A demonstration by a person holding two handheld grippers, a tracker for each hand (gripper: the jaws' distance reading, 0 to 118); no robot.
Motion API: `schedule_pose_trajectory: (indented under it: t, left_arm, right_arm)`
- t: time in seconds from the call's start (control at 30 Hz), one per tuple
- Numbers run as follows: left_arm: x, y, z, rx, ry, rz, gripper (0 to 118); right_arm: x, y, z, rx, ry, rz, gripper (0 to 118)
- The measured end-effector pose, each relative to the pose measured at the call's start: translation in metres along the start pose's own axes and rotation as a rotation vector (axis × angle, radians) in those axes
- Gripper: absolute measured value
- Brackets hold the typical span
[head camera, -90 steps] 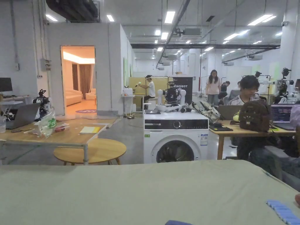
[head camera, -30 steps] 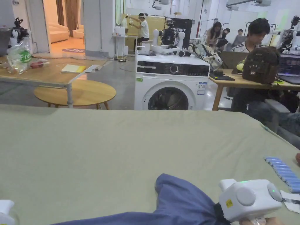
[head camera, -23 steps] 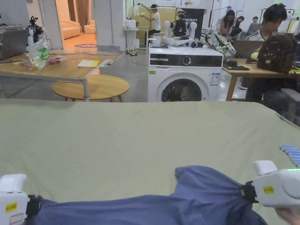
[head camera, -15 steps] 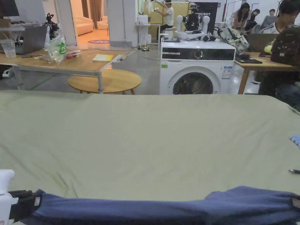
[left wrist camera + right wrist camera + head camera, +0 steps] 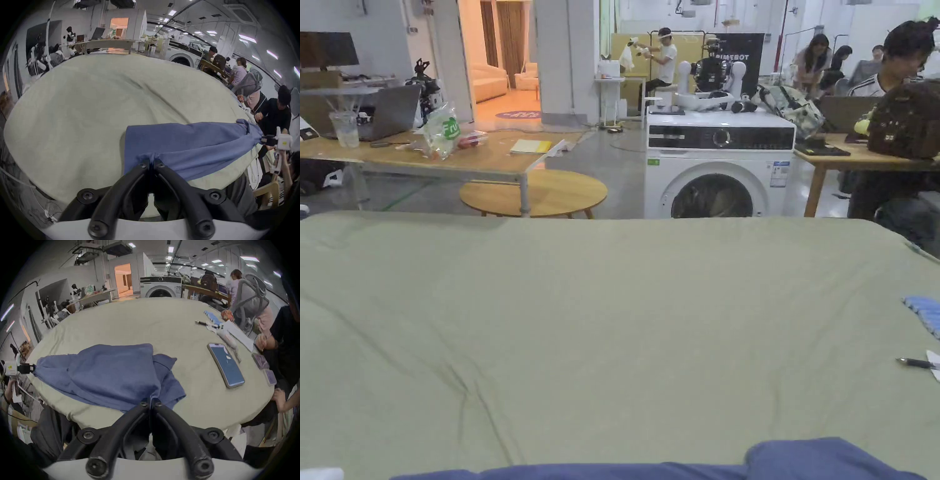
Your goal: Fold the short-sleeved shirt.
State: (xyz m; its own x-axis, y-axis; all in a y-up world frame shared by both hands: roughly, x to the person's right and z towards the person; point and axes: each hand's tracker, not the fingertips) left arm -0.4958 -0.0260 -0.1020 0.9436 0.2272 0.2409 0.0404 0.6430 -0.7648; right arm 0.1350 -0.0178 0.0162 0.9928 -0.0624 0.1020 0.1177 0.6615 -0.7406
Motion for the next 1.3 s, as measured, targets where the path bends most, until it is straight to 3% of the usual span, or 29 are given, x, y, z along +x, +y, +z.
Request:
schedule_pose_trajectory:
  t: [0.03, 0.07, 0.1, 0.13, 0.17, 0.2, 0.3, 0.5, 0.57, 0.6, 0.63, 0.67, 0.7, 0.73, 0.83, 0.97, 1.1, 1.23, 1.3]
  left_arm:
    - [0.000, -0.001, 0.001, 0.005, -0.008, 0.008, 0]
    - [0.000, -0.001, 0.000, 0.002, 0.000, 0.010, 12]
    - [0.000, 0.000, 0.000, -0.007, 0.015, 0.017, 34]
    - [0.001, 0.000, 0.001, -0.004, 0.027, 0.019, 65]
    - [0.004, 0.001, 0.006, 0.014, 0.031, 0.032, 76]
    - [0.006, 0.002, 0.013, 0.063, 0.007, 0.053, 77]
    - [0.029, 0.017, 0.034, 0.189, -0.019, 0.035, 77]
    - [0.116, 0.060, 0.051, 0.417, 0.003, -0.119, 77]
    - [0.131, 0.064, 0.044, 0.477, 0.009, -0.172, 77]
    - [0.138, 0.066, 0.043, 0.479, 0.006, -0.189, 75]
    - [0.146, 0.068, 0.042, 0.473, -0.001, -0.197, 66]
    - [0.151, 0.069, 0.041, 0.465, -0.019, -0.210, 51]
    - [0.154, 0.069, 0.039, 0.450, -0.053, -0.228, 31]
    - [0.156, 0.068, 0.037, 0.436, -0.081, -0.232, 3]
    - [0.165, 0.065, 0.031, 0.435, -0.077, -0.245, 0]
    - [0.160, 0.069, 0.024, 0.407, -0.101, -0.184, 0]
    - [0.134, 0.070, 0.023, 0.384, -0.093, -0.131, 0]
    - [0.061, 0.055, 0.019, 0.313, -0.144, 0.033, 90]
    - [0.019, 0.042, 0.017, 0.290, -0.214, 0.163, 92]
  right_arm:
    - [0.000, -0.002, -0.001, -0.003, -0.002, -0.004, 3]
    - [0.000, -0.003, -0.002, -0.007, -0.014, -0.004, 14]
    - [-0.002, -0.005, -0.001, 0.004, -0.046, 0.011, 34]
    - [-0.003, -0.005, 0.002, 0.023, -0.095, 0.024, 56]
    - [-0.004, -0.004, 0.008, 0.062, -0.108, 0.024, 61]
    - [-0.004, -0.002, 0.014, 0.091, -0.099, 0.013, 60]
    - [-0.013, 0.014, 0.034, 0.220, -0.036, -0.017, 60]
    - [-0.085, 0.069, 0.042, 0.392, 0.162, -0.046, 60]
    - [-0.111, 0.080, 0.029, 0.385, 0.183, -0.037, 49]
    - [-0.120, 0.083, 0.024, 0.375, 0.200, -0.032, 35]
    - [-0.127, 0.085, 0.019, 0.362, 0.209, -0.029, 15]
    - [-0.136, 0.085, 0.014, 0.367, 0.218, -0.031, 8]
    - [-0.141, 0.085, 0.010, 0.364, 0.222, -0.031, 3]
    - [-0.146, 0.085, 0.006, 0.360, 0.226, -0.026, 0]
    - [-0.156, 0.084, -0.005, 0.336, 0.257, -0.018, 0]
    - [-0.169, 0.085, -0.015, 0.335, 0.171, 0.045, 0]
    - [-0.166, 0.084, -0.018, 0.332, 0.156, 0.067, 0]
    - [-0.152, 0.075, -0.014, 0.330, 0.173, 0.070, 0]
    - [-0.146, 0.072, -0.014, 0.319, 0.192, 0.054, 0]
